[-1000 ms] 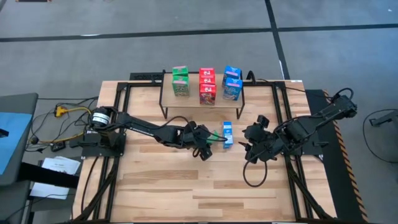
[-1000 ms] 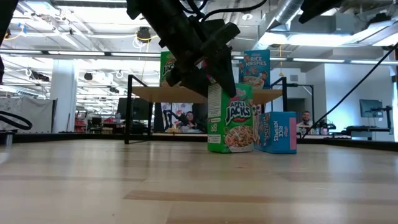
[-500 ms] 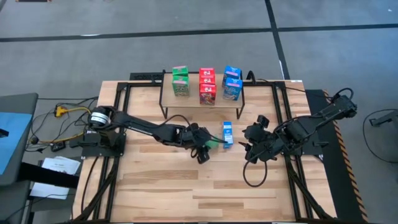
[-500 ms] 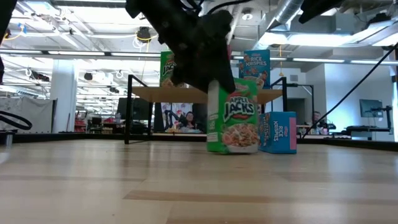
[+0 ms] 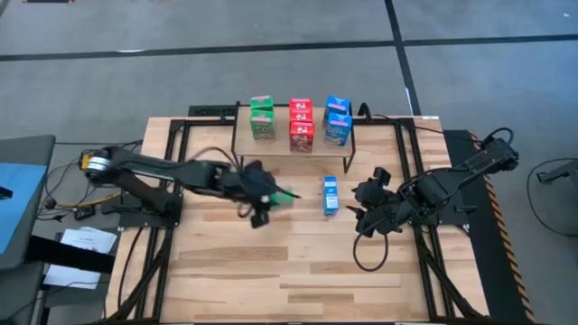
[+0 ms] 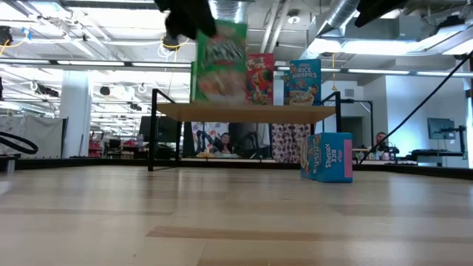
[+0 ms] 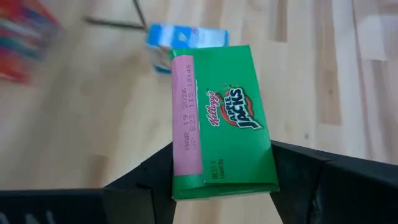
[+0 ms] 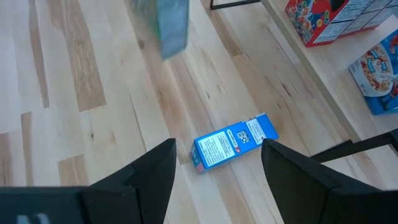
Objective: Stack cereal on shelf
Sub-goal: Put the green cereal box on the shelf aligned with the other green cereal boxes
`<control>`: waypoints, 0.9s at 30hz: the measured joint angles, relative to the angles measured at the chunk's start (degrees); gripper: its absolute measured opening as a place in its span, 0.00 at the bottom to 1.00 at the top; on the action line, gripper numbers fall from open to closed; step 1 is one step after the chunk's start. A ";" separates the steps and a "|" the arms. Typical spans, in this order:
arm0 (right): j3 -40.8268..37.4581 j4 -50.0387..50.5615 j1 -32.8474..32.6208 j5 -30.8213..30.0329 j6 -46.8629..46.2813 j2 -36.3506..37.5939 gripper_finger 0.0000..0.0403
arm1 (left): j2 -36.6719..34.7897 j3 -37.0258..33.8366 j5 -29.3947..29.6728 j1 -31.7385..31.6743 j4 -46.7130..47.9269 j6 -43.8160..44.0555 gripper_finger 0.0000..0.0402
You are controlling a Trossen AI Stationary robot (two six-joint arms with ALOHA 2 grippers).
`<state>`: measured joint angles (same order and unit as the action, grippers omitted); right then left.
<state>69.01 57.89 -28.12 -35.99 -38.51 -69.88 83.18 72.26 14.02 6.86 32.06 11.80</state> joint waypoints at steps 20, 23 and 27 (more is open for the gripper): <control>-0.04 -3.38 0.68 -0.31 1.54 -4.42 0.65 | -23.00 0.01 -1.01 -17.97 2.59 -35.95 0.46; 0.04 -4.24 1.59 -0.40 1.52 -3.28 0.65 | -21.78 0.02 -3.27 -20.70 2.71 -38.26 0.46; 0.00 -4.70 3.60 -0.55 1.67 -2.06 0.65 | -19.64 -0.06 -5.41 -23.70 2.92 -38.41 0.46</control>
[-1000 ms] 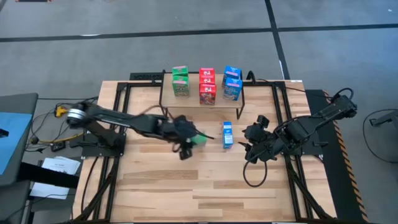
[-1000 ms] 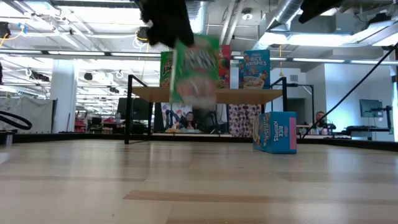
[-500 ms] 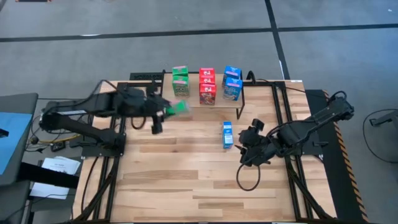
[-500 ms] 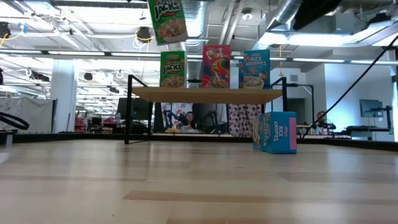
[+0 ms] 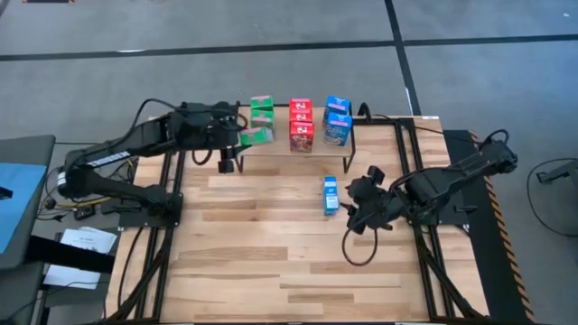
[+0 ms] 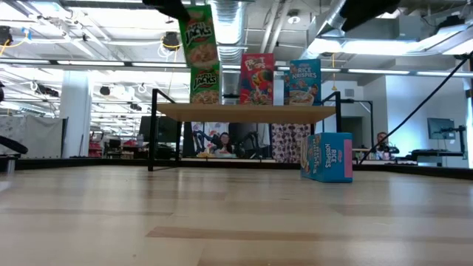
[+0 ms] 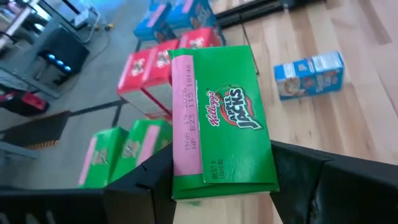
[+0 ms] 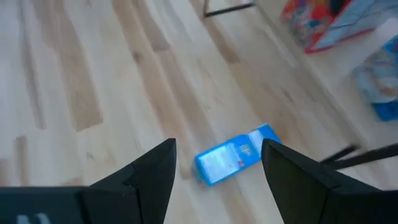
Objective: Stack cereal on shelf
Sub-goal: Put the green cereal box on the shelf aligned with the other green cereal boxes
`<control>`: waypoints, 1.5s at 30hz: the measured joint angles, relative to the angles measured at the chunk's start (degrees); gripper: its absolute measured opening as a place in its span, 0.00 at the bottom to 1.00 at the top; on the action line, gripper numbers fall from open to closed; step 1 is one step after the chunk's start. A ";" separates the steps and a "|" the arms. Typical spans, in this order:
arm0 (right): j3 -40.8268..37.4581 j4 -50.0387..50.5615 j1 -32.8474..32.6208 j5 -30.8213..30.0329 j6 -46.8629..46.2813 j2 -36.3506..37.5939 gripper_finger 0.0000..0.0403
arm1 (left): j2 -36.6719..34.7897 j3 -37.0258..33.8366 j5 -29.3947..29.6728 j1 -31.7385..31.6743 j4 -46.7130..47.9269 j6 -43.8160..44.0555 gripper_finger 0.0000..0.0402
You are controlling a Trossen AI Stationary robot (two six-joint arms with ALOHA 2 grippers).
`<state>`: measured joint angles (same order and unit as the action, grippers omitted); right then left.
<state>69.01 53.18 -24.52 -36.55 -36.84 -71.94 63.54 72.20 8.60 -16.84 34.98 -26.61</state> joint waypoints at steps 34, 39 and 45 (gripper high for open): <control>17.22 1.15 8.29 0.71 23.84 3.95 0.65 | 9.75 0.07 -20.82 -14.81 1.81 -1.82 0.46; 17.18 1.23 8.33 0.71 23.84 3.32 0.65 | 9.73 0.07 -20.79 -14.82 1.79 -1.44 0.46; 17.22 1.23 8.33 0.71 23.78 3.24 0.65 | 10.01 0.07 -20.80 -15.14 1.92 -1.61 0.46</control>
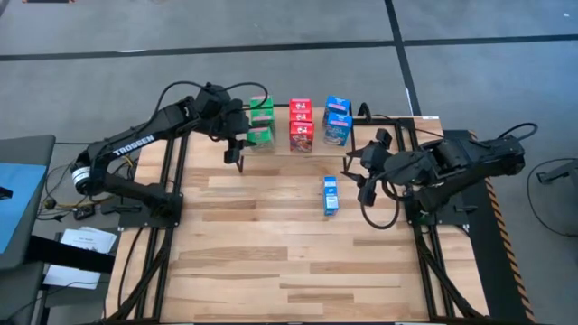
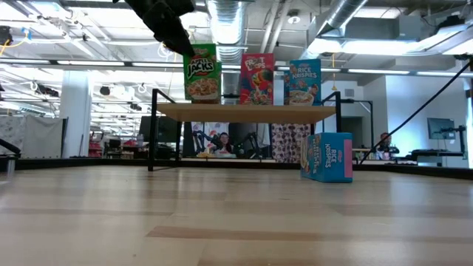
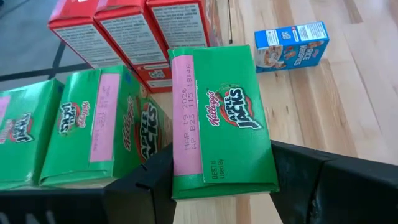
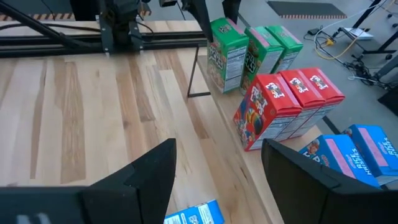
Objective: Stack cereal on shelf
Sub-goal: Put the green cereal box on the shelf aligned with the other green cereal boxes
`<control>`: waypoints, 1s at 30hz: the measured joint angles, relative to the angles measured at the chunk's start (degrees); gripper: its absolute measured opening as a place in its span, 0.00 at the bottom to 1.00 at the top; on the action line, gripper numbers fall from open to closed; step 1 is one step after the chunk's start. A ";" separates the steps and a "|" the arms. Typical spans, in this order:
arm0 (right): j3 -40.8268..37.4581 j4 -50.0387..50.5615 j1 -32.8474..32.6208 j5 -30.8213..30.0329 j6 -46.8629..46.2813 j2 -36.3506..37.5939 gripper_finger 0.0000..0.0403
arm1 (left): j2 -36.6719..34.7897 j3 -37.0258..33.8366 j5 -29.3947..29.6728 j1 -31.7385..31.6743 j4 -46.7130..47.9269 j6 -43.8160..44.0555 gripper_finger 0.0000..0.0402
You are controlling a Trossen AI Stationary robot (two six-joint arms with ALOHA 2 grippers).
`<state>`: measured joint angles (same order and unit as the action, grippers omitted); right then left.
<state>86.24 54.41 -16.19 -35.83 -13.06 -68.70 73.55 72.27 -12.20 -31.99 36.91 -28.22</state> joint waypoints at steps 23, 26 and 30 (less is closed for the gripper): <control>0.00 0.58 0.00 0.02 -0.07 0.00 0.65 | 2.39 0.00 5.28 -0.48 -3.32 5.33 0.50; 0.00 0.59 0.00 0.02 -0.07 -0.01 0.65 | 2.37 0.00 4.88 -0.48 -4.25 5.97 0.50; 0.00 0.57 0.00 0.02 -0.04 -0.01 0.65 | 2.37 0.00 3.67 -0.48 -3.38 4.93 0.50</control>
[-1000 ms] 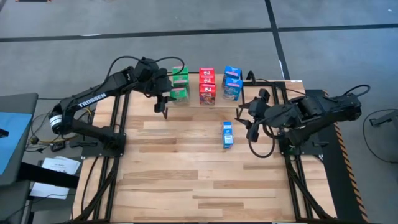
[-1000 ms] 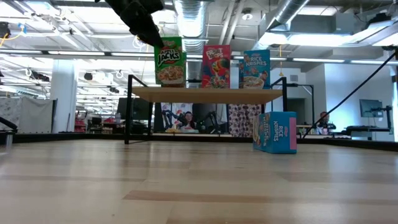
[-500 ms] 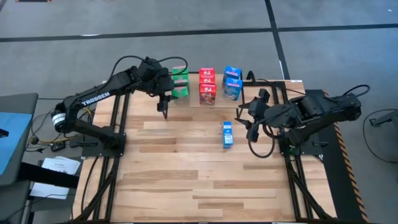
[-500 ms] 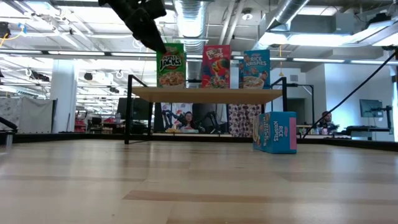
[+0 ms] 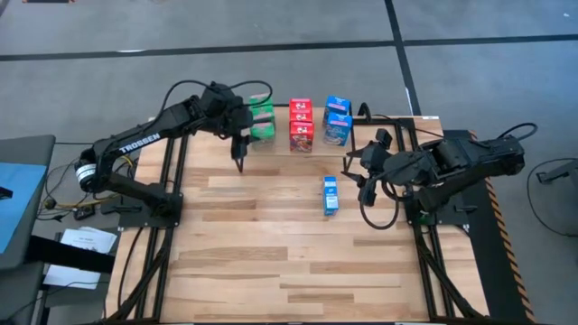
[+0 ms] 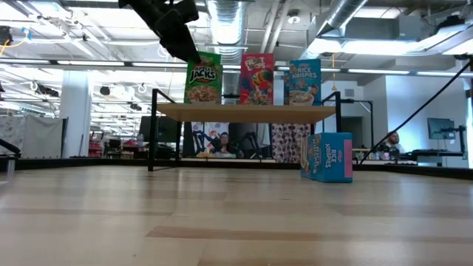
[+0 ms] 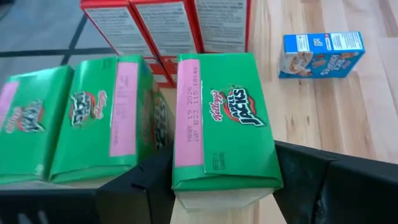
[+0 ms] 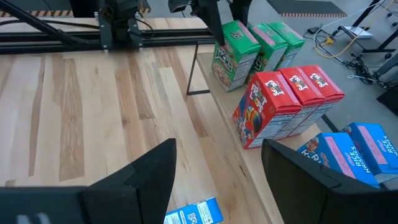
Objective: Stack cereal on shelf
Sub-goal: Put the green cereal box on the shelf aligned with the other green cereal boxes
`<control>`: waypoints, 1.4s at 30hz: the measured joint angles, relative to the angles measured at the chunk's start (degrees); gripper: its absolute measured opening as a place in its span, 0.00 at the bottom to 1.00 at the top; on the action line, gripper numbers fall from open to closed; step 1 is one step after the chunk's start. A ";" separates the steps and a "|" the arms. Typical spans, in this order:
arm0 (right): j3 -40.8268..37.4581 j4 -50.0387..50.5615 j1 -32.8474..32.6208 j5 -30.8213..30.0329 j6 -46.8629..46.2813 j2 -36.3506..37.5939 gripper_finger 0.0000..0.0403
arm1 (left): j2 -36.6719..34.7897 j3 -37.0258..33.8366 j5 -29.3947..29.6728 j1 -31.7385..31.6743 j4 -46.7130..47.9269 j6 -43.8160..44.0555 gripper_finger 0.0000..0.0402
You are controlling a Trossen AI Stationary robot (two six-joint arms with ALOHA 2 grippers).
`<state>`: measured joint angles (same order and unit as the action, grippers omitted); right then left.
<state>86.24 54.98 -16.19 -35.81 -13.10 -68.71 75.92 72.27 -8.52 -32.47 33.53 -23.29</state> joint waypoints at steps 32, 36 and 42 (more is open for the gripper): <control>0.00 0.02 0.00 0.00 0.00 0.00 0.65 | -0.02 0.00 3.18 0.00 1.54 -2.48 0.69; 0.00 0.02 0.00 0.00 0.00 0.00 0.65 | -0.04 0.00 4.78 0.00 1.26 -2.41 0.71; 0.00 0.01 0.00 0.00 0.00 0.00 0.65 | -0.04 0.00 8.00 0.00 1.30 -1.94 0.71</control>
<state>86.24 54.99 -16.19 -35.81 -13.10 -68.71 75.88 72.27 -0.52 -32.47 34.83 -25.23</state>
